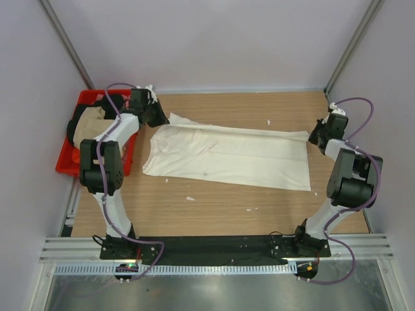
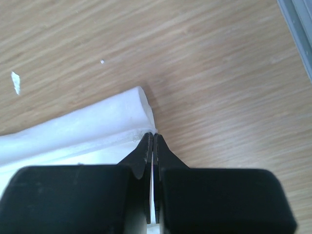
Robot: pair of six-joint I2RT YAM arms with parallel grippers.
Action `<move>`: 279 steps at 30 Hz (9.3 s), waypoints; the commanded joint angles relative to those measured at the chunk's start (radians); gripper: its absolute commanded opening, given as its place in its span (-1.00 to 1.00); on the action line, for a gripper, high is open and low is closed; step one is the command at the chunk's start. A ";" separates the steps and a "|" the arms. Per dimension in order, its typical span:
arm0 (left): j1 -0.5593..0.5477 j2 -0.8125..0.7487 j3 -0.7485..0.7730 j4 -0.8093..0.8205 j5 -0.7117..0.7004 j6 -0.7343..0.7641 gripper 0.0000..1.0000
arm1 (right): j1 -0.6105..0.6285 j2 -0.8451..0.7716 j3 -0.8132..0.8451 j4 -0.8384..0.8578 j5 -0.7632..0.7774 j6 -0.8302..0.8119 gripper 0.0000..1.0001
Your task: Fold and stack the t-shirts
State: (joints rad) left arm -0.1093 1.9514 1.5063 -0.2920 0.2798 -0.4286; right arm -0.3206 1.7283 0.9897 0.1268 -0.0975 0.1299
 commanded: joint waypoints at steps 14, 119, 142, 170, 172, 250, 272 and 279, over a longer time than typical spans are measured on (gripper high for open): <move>0.007 -0.146 -0.109 -0.050 -0.036 0.042 -1.00 | 0.014 -0.111 -0.069 -0.058 0.142 0.001 -0.97; -0.076 -0.094 -0.169 -0.311 -0.274 0.067 -1.00 | 0.046 0.036 0.104 -0.477 0.213 0.247 -0.98; -0.105 -0.138 -0.055 -0.418 -0.183 0.007 -0.24 | 0.394 0.023 0.349 -0.569 0.113 0.335 -0.70; -0.006 -0.042 -0.009 -0.409 -0.197 -0.065 -0.09 | 0.693 0.320 0.461 -0.349 -0.168 0.340 -0.84; 0.003 -0.020 -0.008 -0.389 -0.176 -0.065 -0.08 | 0.706 0.327 0.513 -0.343 -0.194 0.327 -0.76; -0.089 -0.243 -0.124 -0.530 -0.151 0.113 -0.95 | 0.894 0.284 0.517 -0.171 -0.380 0.068 -0.96; -0.148 -0.306 -0.163 -0.564 -0.208 0.004 -0.43 | 0.939 0.071 0.257 -0.277 -0.273 0.083 -0.44; -0.150 -0.149 -0.161 -0.541 -0.243 -0.024 -0.42 | 0.937 0.045 0.267 -0.407 0.149 0.184 -0.42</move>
State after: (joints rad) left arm -0.2550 1.7321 1.3243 -0.8391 0.0532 -0.4259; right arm 0.6163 1.8229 1.2388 -0.2039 -0.1951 0.2604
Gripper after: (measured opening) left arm 0.293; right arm 0.289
